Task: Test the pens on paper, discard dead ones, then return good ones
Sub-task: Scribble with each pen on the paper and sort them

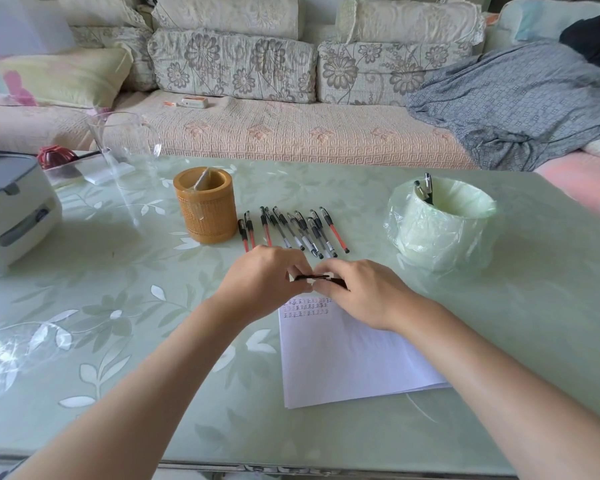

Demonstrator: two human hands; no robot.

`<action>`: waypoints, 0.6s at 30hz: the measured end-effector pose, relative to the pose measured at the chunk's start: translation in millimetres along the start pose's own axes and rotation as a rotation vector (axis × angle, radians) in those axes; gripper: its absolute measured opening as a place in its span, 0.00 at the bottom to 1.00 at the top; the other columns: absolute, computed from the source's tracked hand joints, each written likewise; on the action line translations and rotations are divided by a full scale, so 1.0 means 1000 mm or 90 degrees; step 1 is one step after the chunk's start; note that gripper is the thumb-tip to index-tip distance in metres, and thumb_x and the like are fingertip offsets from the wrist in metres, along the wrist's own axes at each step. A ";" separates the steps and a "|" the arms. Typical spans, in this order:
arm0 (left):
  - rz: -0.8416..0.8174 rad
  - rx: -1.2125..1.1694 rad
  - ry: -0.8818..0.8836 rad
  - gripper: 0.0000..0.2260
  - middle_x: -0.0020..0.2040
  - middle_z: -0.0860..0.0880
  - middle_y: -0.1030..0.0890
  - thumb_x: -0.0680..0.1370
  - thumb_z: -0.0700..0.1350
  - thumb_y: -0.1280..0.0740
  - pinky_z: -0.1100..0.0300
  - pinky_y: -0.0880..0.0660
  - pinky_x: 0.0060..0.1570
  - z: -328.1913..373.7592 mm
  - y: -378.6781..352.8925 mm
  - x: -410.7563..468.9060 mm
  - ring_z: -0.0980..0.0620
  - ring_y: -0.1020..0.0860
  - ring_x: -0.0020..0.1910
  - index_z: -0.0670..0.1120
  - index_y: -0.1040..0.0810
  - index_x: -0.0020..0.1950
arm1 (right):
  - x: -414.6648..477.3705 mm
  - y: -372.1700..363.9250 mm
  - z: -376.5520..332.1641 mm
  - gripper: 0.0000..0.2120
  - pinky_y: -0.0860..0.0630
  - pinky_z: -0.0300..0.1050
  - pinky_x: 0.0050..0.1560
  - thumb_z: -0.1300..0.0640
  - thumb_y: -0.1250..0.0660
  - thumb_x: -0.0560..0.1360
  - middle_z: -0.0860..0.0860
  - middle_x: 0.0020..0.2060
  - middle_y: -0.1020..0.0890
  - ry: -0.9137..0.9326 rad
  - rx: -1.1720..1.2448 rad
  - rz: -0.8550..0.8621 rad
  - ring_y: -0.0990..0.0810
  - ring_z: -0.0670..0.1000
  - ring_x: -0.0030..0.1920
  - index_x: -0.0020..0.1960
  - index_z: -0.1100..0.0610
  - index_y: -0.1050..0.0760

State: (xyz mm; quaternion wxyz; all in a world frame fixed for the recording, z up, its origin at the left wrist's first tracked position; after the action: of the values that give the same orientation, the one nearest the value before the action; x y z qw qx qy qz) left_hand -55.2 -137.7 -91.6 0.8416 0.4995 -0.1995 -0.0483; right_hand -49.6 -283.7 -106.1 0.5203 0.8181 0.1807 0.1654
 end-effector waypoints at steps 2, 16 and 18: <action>-0.008 0.062 0.010 0.07 0.37 0.62 0.24 0.74 0.54 0.28 0.60 0.29 0.38 -0.006 -0.001 0.000 0.59 0.25 0.40 0.56 0.20 0.50 | -0.002 -0.001 0.007 0.13 0.25 0.48 0.48 0.50 0.42 0.80 0.45 0.39 0.20 -0.011 0.063 -0.007 0.24 0.48 0.42 0.64 0.45 0.31; -0.104 0.082 0.096 0.07 0.47 0.54 0.24 0.75 0.47 0.35 0.57 0.26 0.47 -0.031 -0.023 -0.004 0.52 0.27 0.52 0.54 0.21 0.51 | -0.009 -0.005 0.024 0.11 0.27 0.41 0.39 0.65 0.37 0.80 0.52 0.36 0.26 -0.091 0.573 0.044 0.25 0.46 0.35 0.60 0.57 0.22; -0.098 0.074 0.098 0.07 0.46 0.54 0.25 0.75 0.47 0.36 0.56 0.25 0.48 -0.032 -0.025 -0.004 0.52 0.27 0.52 0.54 0.21 0.51 | -0.012 -0.010 0.026 0.10 0.31 0.38 0.29 0.60 0.40 0.82 0.51 0.32 0.25 -0.111 0.557 0.035 0.25 0.47 0.30 0.56 0.57 0.20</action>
State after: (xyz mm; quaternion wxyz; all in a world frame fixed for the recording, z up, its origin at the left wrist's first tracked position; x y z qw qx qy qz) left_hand -43.2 -122.9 -128.2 0.8179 0.5636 -0.0976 -0.0627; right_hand -49.7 -305.4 -126.9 0.1336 0.9766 0.1675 0.0173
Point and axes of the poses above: each hand's wrist, its own x-axis towards the middle knuckle, its own y-axis out of the back of the hand, z = x × y, the point moved 7 cm from there along x, towards the middle knuckle
